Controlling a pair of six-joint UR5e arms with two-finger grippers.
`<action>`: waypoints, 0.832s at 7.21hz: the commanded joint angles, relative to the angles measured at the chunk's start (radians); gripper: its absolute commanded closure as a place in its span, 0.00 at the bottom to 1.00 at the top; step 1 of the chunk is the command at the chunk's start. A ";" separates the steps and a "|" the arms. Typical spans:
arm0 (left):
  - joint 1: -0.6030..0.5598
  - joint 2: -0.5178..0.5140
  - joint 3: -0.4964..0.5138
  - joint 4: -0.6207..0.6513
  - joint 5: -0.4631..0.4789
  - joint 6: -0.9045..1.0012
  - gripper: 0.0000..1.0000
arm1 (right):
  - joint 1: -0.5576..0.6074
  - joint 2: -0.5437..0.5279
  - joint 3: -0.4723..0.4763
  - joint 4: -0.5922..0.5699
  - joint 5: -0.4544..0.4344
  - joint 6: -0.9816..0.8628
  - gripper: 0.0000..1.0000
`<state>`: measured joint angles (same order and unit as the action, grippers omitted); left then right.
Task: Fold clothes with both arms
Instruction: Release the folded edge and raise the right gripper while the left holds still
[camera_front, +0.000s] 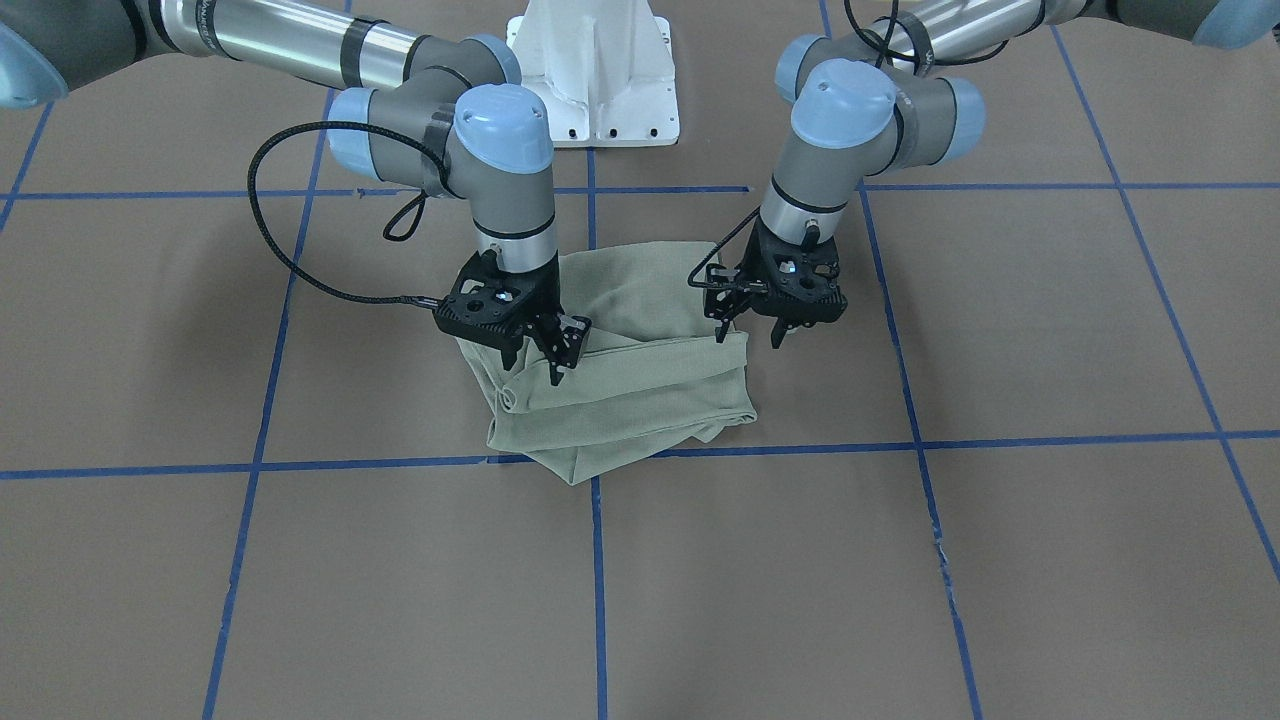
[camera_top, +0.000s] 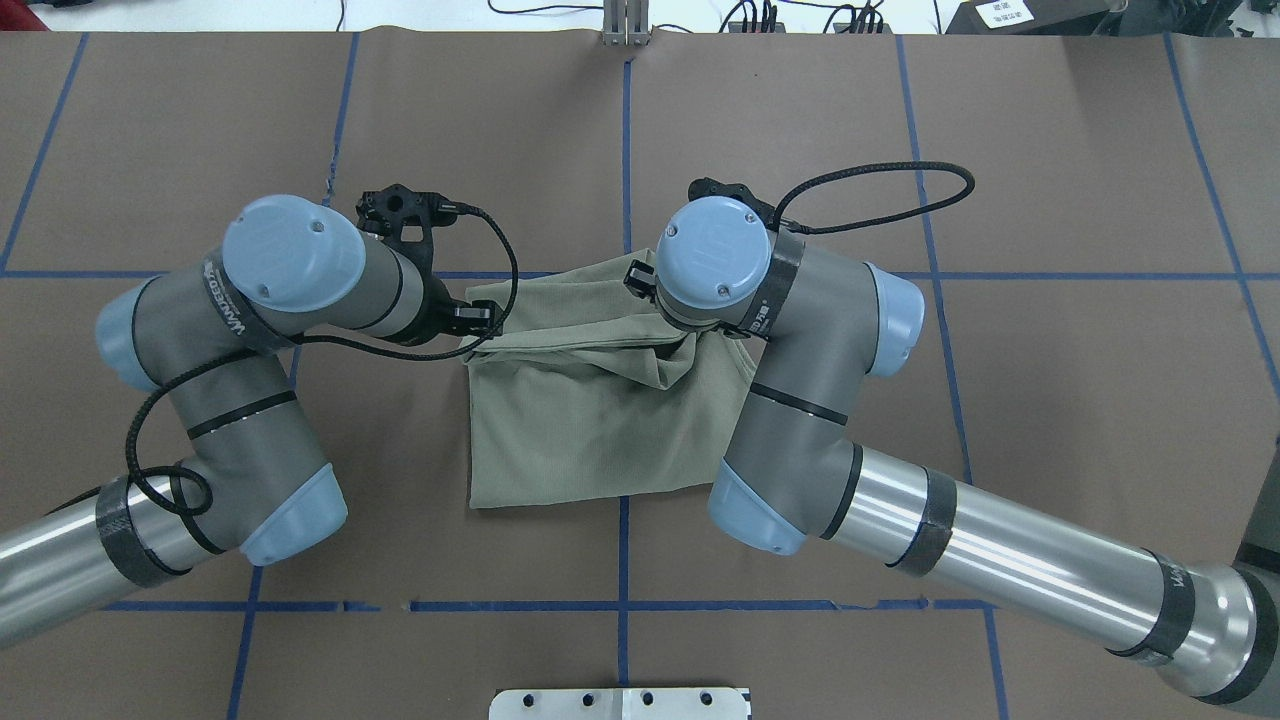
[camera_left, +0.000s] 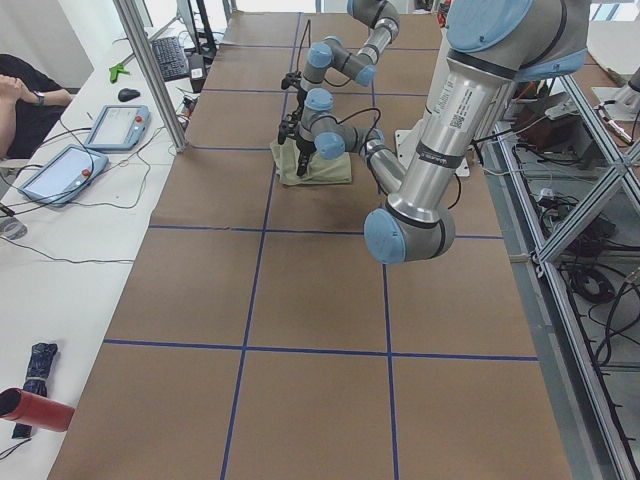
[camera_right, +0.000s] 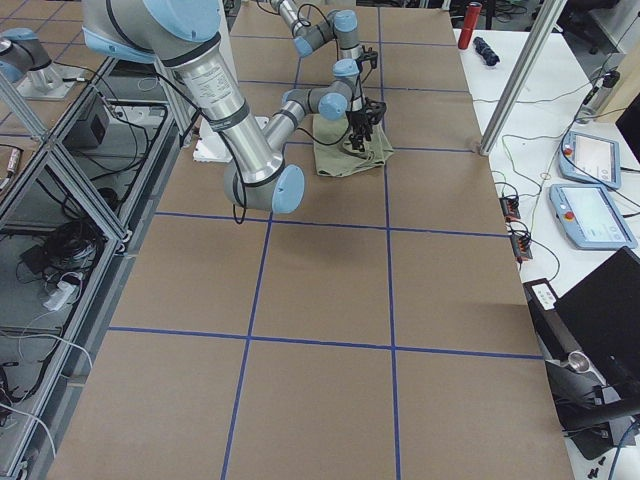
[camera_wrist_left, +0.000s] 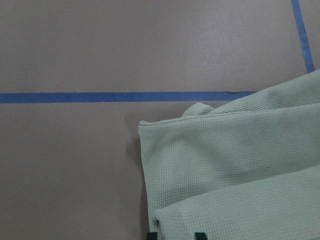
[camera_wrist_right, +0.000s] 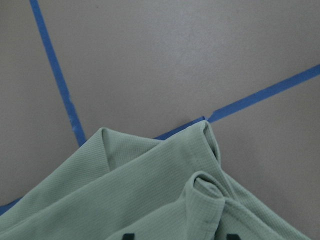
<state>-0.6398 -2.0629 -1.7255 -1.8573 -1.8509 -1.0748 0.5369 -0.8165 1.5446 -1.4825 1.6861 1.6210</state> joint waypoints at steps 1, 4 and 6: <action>-0.110 0.012 -0.002 0.001 -0.147 0.177 0.00 | -0.030 -0.009 0.069 -0.015 0.049 -0.010 0.00; -0.112 0.017 0.007 0.000 -0.146 0.174 0.00 | -0.184 -0.009 0.071 -0.090 -0.109 -0.067 0.00; -0.112 0.017 0.003 0.000 -0.146 0.170 0.00 | -0.187 -0.004 0.031 -0.090 -0.147 -0.084 0.00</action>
<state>-0.7513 -2.0467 -1.7210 -1.8576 -1.9969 -0.9028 0.3567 -0.8220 1.5996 -1.5685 1.5711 1.5498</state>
